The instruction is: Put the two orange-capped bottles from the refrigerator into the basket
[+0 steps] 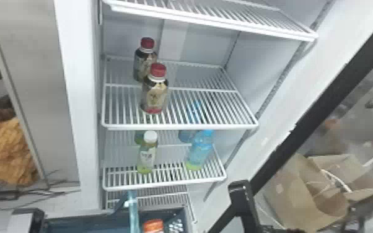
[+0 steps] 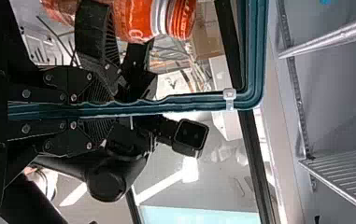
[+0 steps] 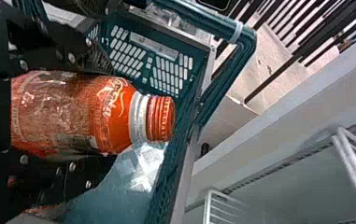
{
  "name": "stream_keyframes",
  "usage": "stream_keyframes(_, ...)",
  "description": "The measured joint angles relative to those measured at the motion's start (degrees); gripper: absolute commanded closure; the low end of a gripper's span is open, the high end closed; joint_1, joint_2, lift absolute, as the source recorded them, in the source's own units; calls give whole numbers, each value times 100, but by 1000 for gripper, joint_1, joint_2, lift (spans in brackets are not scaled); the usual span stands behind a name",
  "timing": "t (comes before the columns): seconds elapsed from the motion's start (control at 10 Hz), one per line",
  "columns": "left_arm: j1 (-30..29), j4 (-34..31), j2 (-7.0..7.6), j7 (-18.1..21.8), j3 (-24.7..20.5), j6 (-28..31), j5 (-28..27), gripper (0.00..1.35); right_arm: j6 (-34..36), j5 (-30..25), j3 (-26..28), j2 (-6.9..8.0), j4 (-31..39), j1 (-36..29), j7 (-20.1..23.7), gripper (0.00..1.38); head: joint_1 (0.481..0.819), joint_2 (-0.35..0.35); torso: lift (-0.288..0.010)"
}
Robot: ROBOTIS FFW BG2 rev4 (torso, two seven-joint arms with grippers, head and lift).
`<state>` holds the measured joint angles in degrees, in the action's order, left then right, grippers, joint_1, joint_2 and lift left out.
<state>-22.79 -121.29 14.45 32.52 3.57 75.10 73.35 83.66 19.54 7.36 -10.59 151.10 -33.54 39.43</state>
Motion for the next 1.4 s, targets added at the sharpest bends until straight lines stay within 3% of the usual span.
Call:
stream_keyframes(0.2,-12,4,-3,-3,-20,0,5,1197,-119,40,-4,-6,-152,21,38,125,695,-350,-40)
stream_keyframes(0.3,-14,2,-5,6,-17,-1,11,1197,-132,38,13,-7,-153,22,46,104,695,-350,-40)
stream_keyframes(0.9,-27,0,-4,7,-25,0,9,1197,-983,-348,198,71,235,-203,-115,108,695,-350,-40)
stream_keyframes(1.1,-14,0,-4,9,-25,0,9,1197,-2326,-438,422,267,385,-566,-479,108,695,-350,-40)
stream_keyframes(1.4,-11,0,-3,4,-16,-1,2,1197,-5263,-403,553,517,-351,-805,-769,110,695,-350,-40)
